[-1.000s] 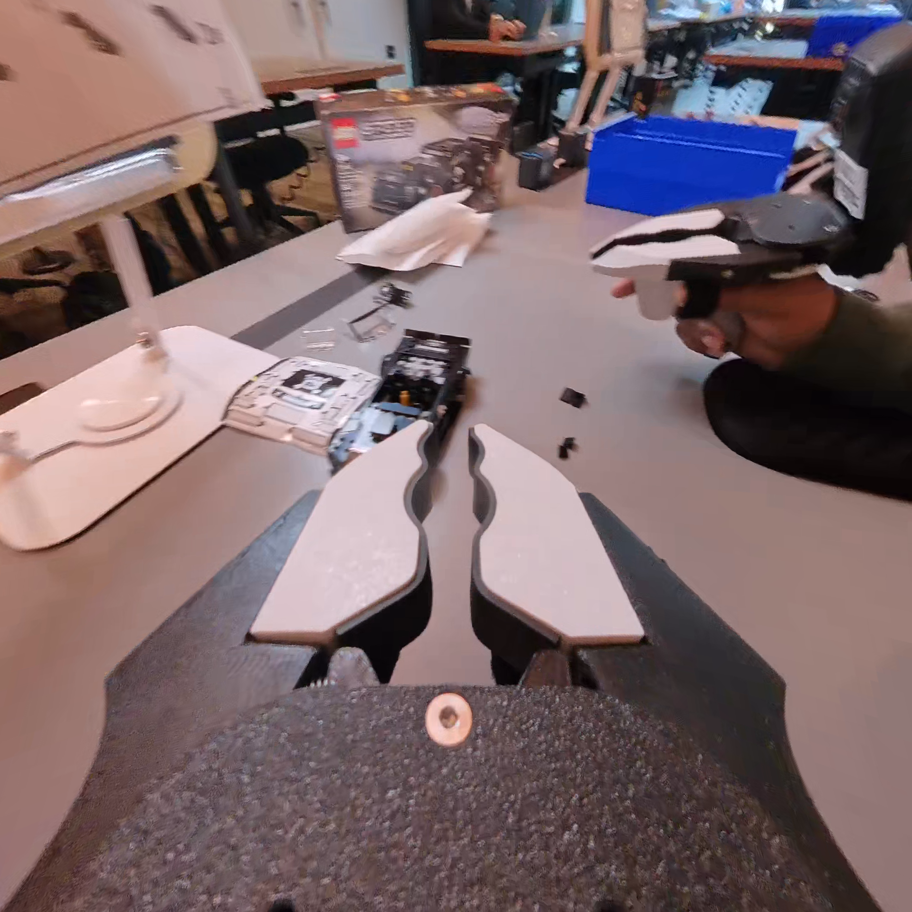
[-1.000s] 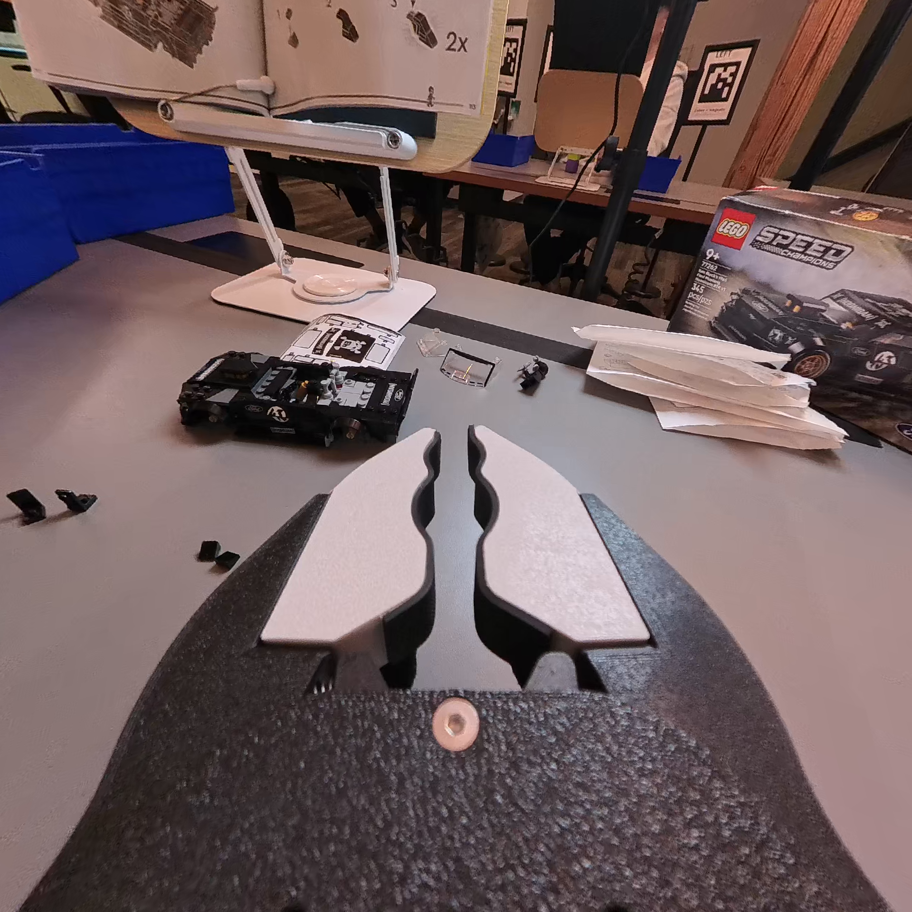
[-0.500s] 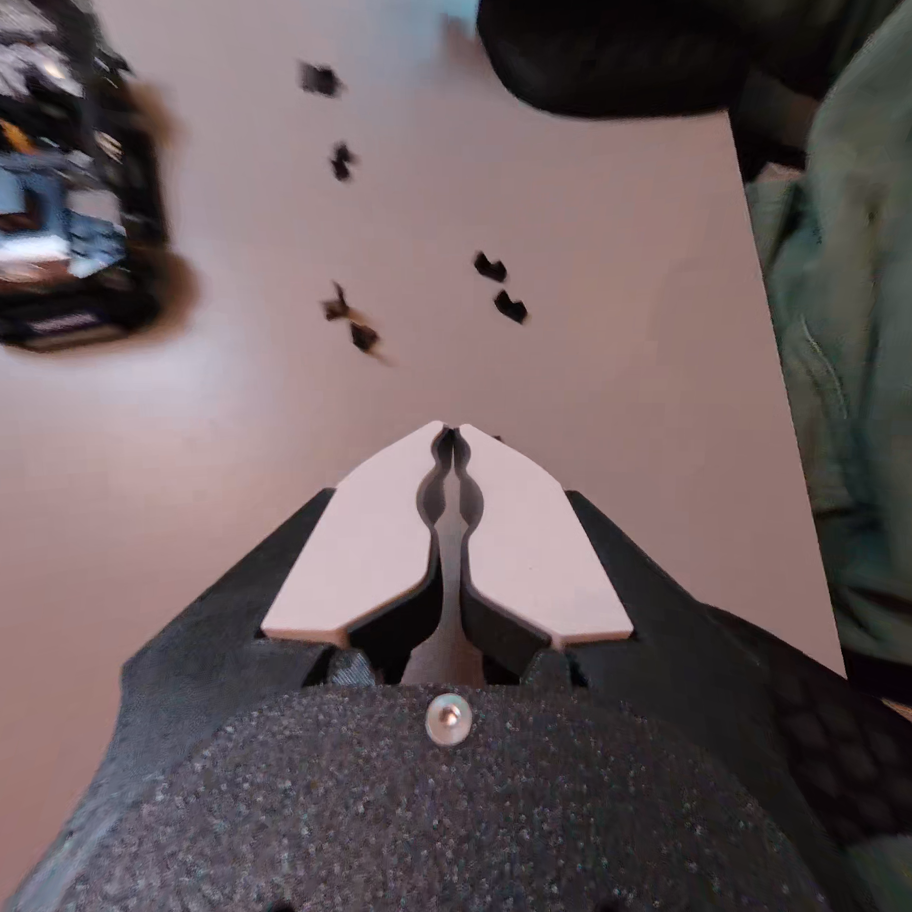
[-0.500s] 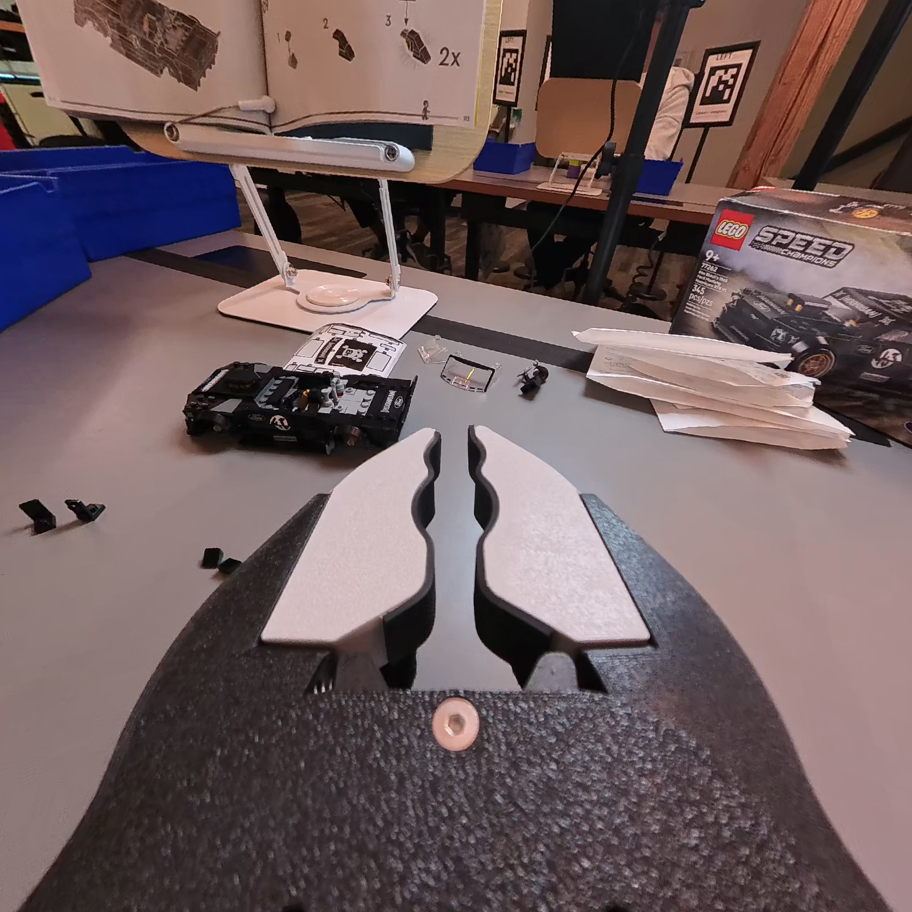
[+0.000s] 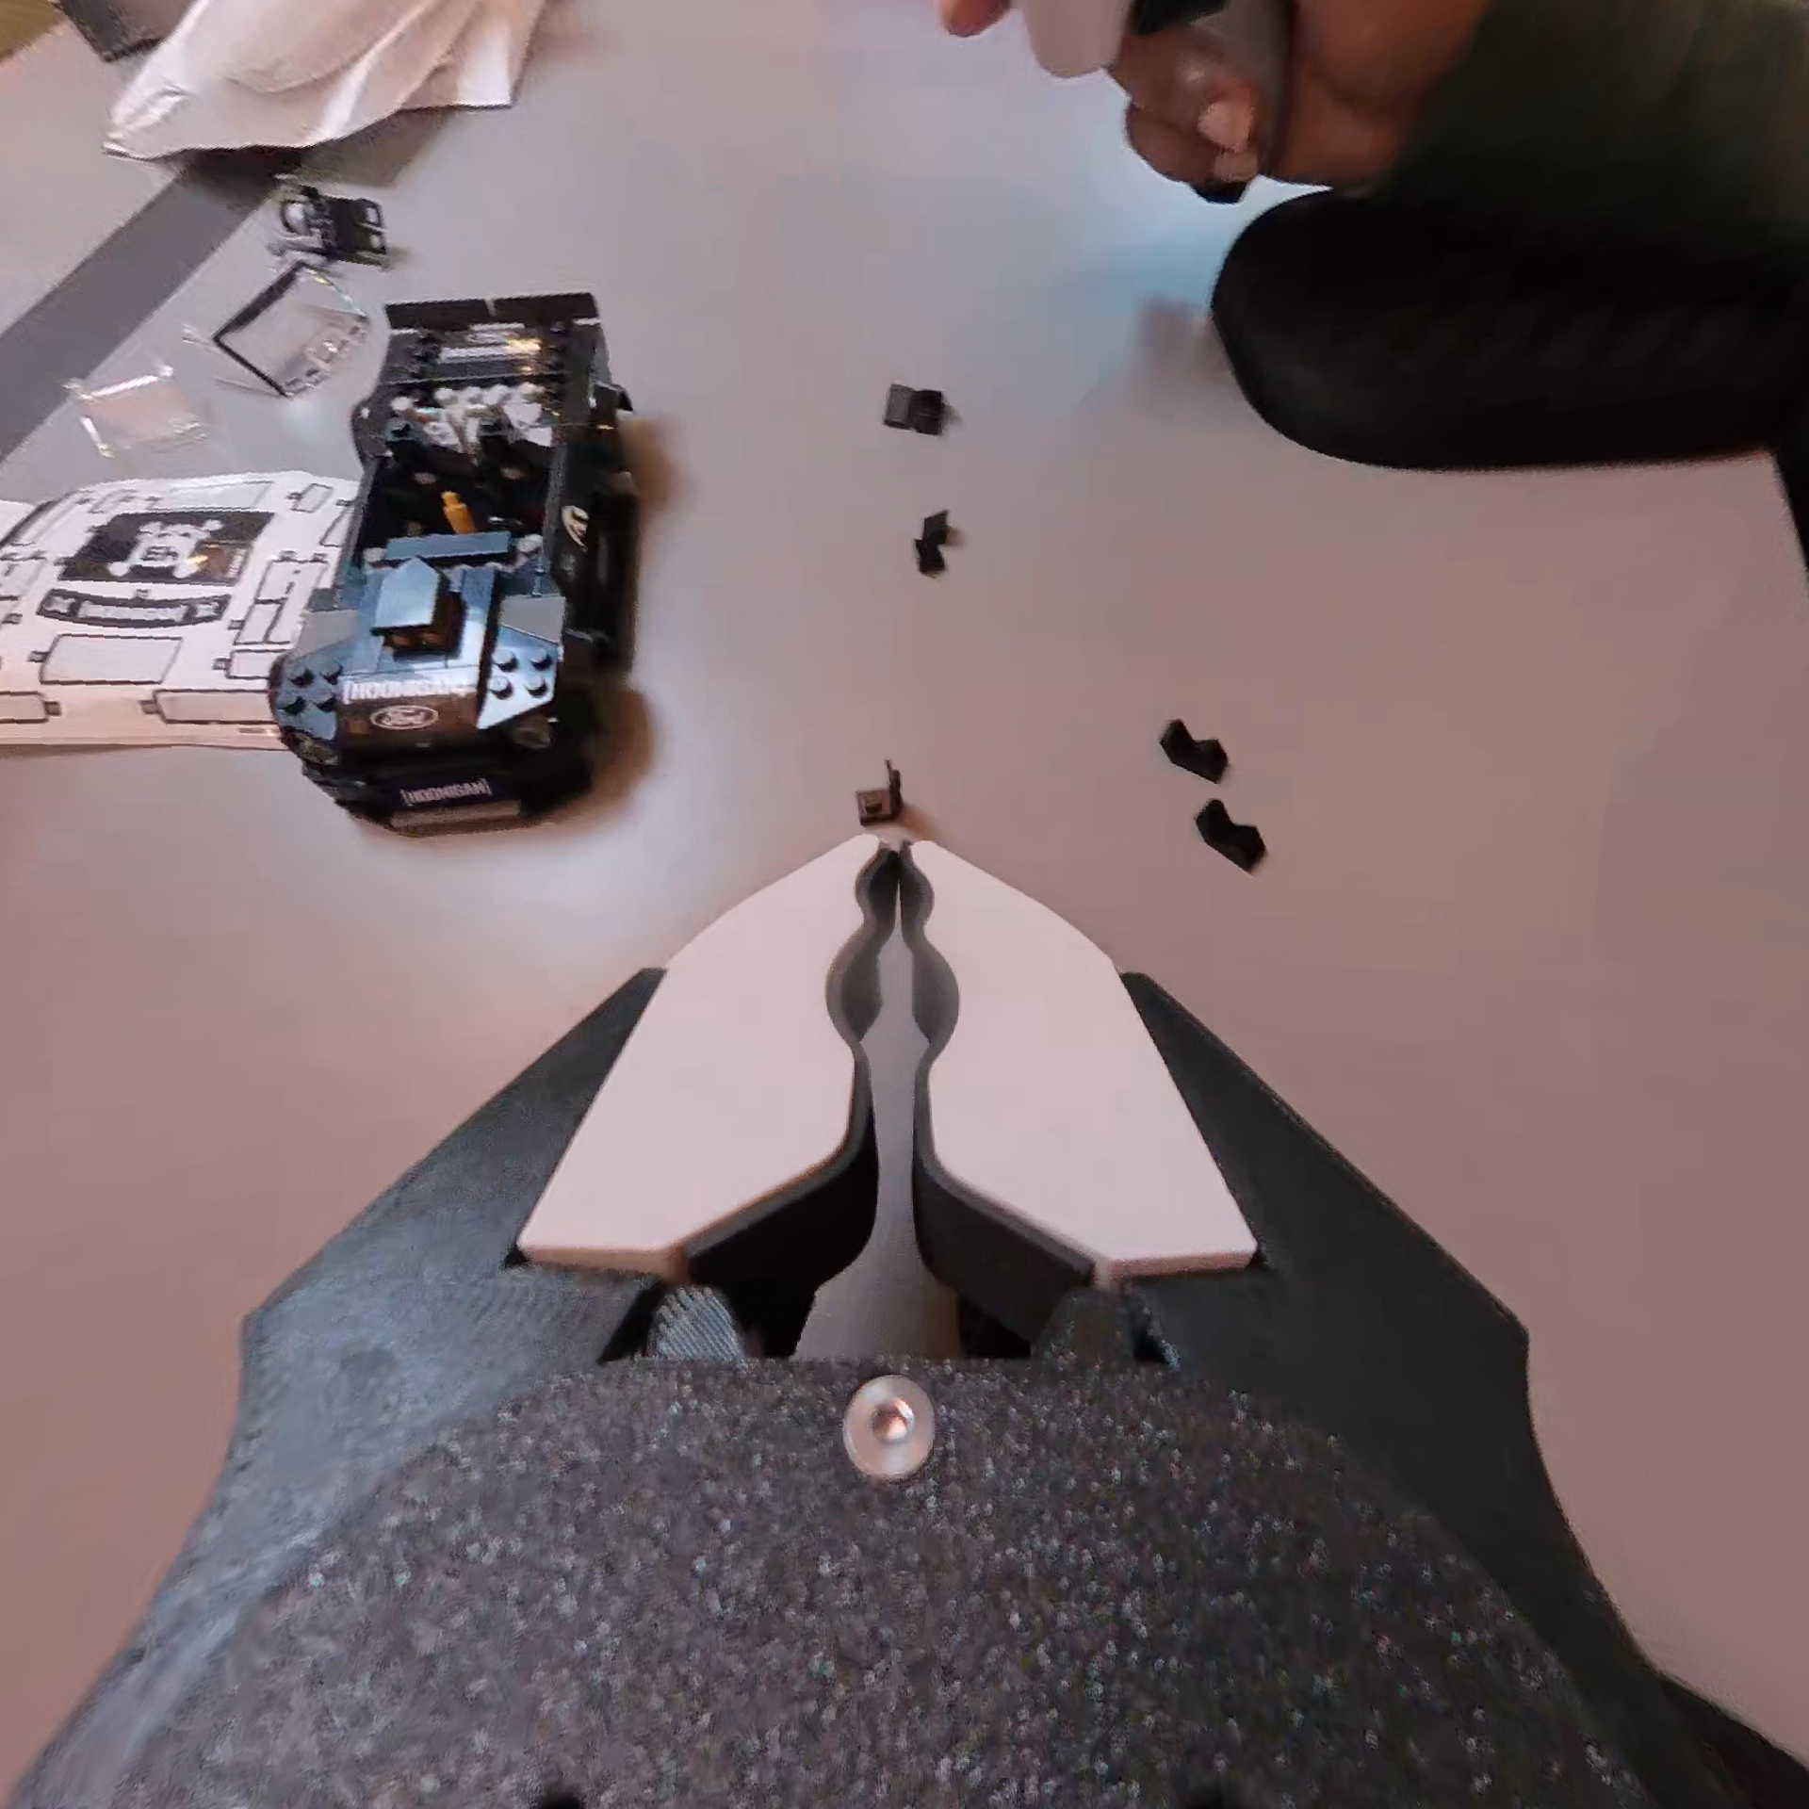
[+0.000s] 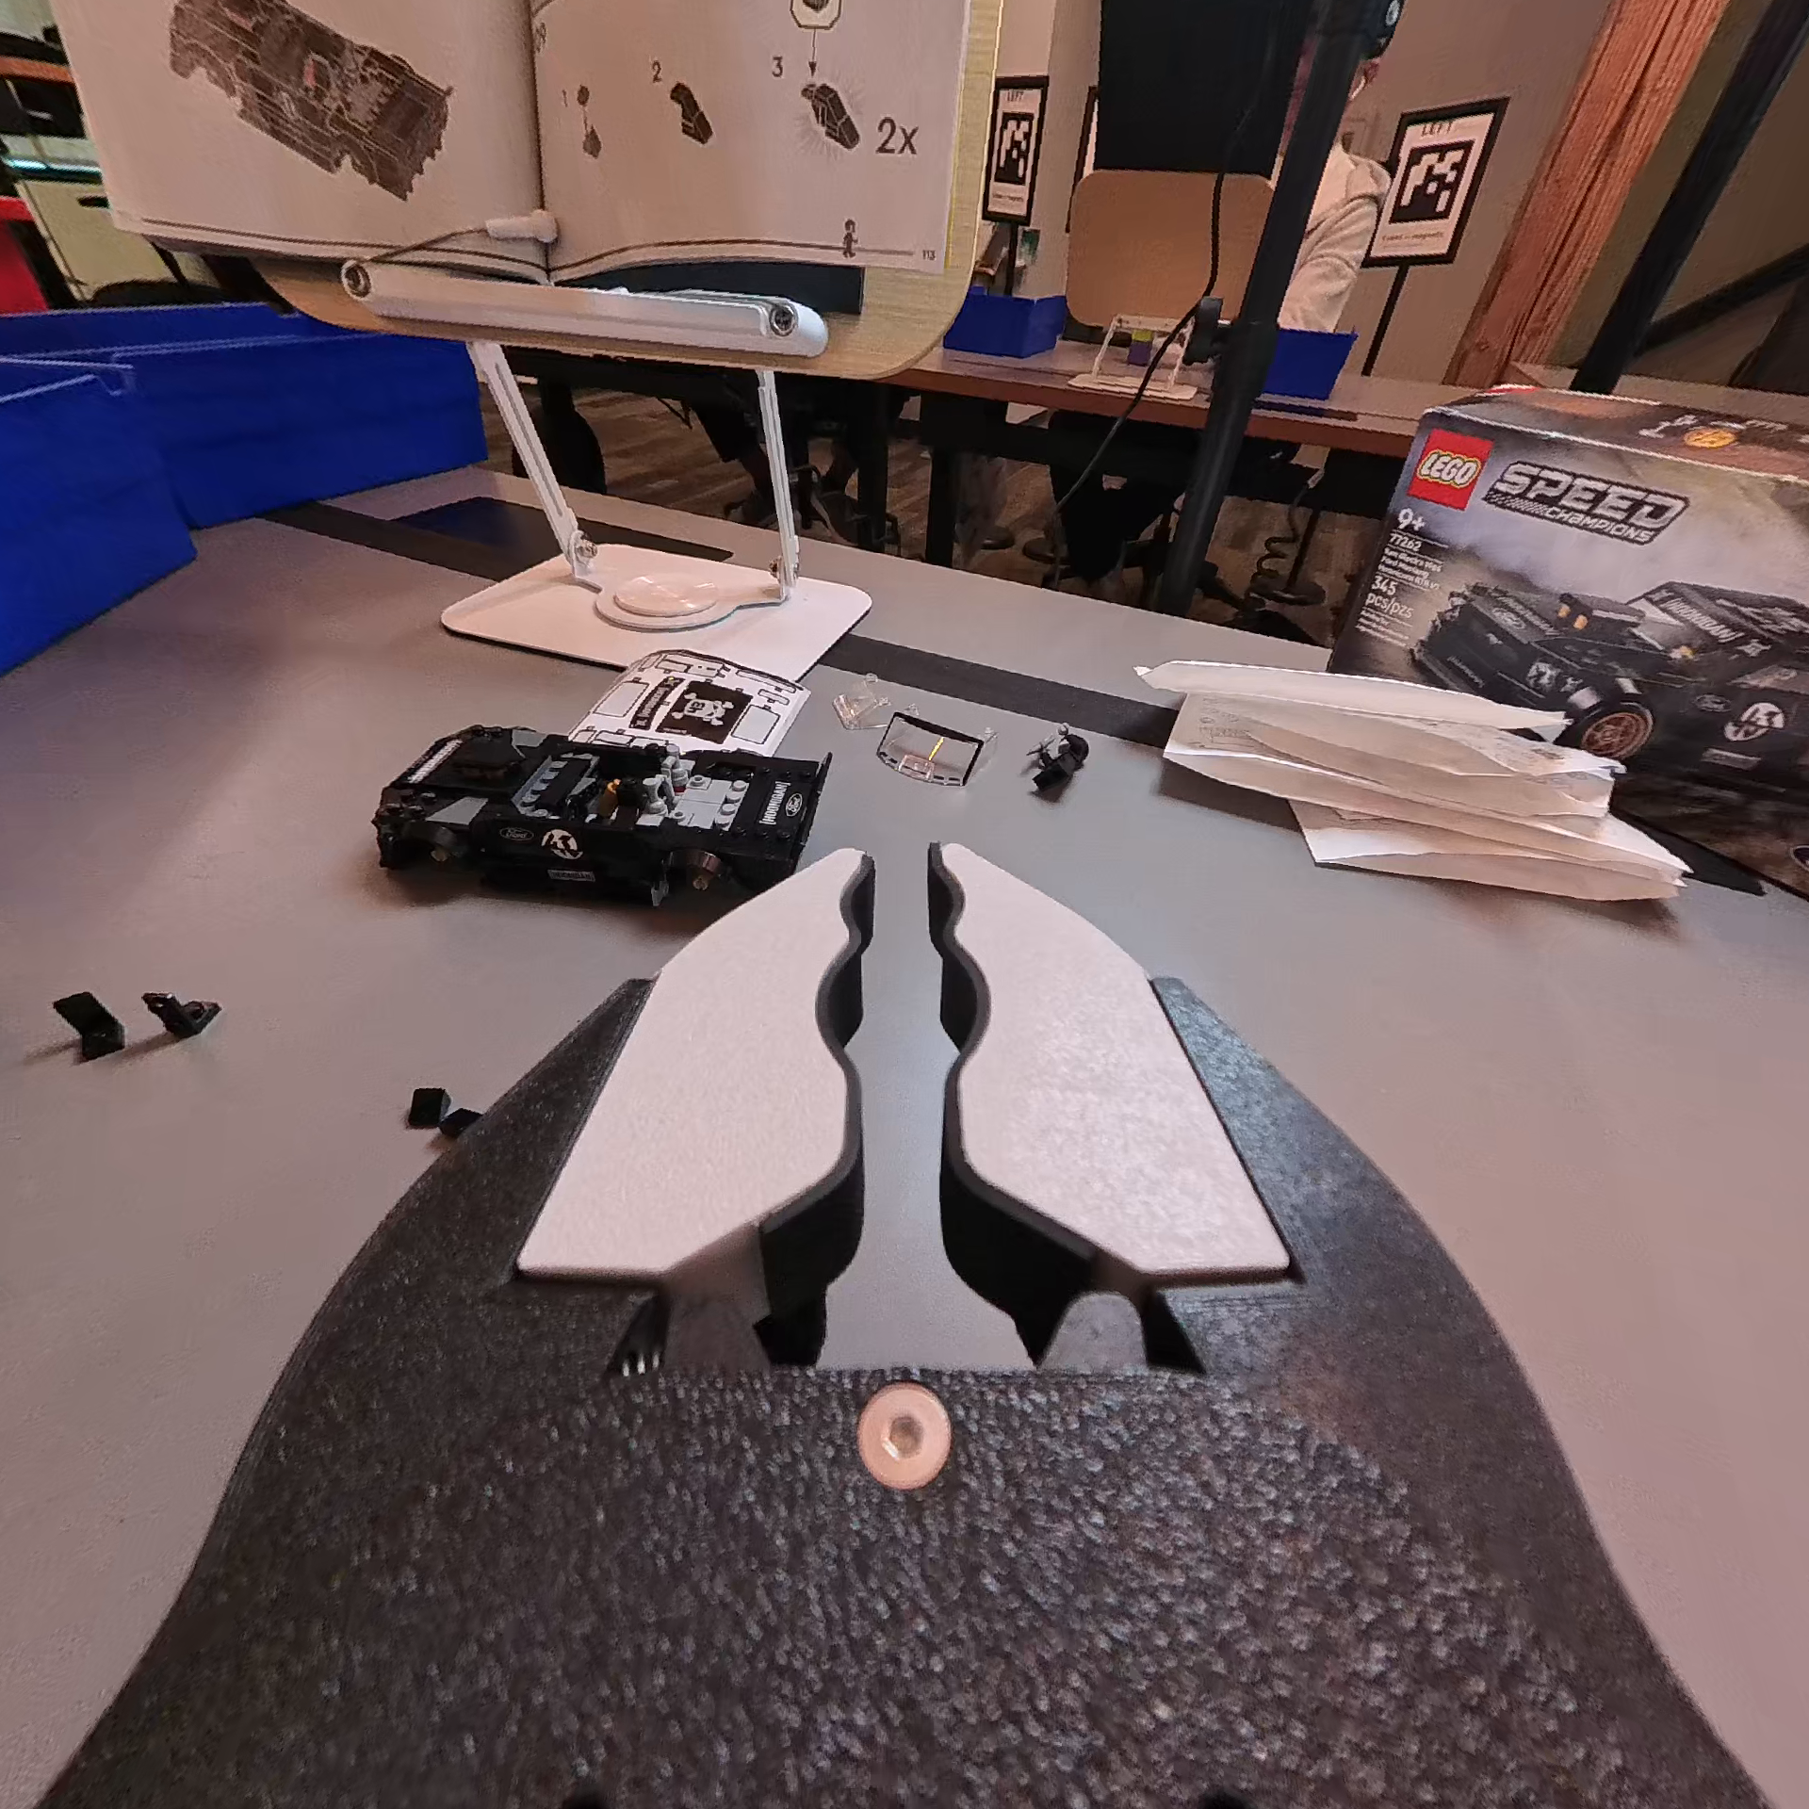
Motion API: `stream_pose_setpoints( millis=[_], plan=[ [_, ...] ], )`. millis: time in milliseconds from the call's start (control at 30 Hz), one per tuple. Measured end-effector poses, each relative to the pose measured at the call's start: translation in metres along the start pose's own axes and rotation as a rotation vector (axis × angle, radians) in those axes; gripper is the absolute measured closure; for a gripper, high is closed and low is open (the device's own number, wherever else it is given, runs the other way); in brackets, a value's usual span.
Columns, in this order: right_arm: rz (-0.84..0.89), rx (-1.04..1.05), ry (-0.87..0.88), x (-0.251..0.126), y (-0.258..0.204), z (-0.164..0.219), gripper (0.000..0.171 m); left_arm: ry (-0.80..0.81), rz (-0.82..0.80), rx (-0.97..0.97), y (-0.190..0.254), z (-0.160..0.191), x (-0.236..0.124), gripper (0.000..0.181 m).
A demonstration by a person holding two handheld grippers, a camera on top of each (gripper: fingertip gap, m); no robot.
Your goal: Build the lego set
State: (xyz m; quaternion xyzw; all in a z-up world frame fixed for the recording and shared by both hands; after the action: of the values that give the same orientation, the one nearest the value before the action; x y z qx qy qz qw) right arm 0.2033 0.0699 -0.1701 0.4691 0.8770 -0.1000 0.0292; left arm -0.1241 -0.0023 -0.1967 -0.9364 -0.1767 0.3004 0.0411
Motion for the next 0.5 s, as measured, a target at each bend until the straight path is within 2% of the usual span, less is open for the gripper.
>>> stream_pose_setpoints(
  millis=[233,367,500],
  plan=[
    [-0.014,-0.004,0.003,-0.001,-0.001,-0.001,0.161,-0.046,0.005,0.029,0.007,-0.003,0.020,0.181],
    [-0.014,0.003,0.006,-0.001,0.000,-0.002,0.161,0.032,0.184,0.085,0.030,-0.019,0.022,0.181],
    [-0.012,0.002,0.007,-0.002,0.000,-0.002,0.161,-0.013,0.299,0.140,0.050,-0.029,0.036,0.181]
  ],
)
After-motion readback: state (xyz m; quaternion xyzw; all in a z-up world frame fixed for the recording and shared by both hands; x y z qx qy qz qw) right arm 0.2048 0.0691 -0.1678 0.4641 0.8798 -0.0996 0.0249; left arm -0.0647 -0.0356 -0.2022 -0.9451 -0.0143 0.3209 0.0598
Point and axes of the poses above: each gripper's, where its closed fingertips meet, x out along the fingers, z out of its underside, y = z × x across the jaws, the point moved 9 cm from there along -x, back along the fingers, and after that the axes turned 12 degrees about x, right-handed, at the moved point
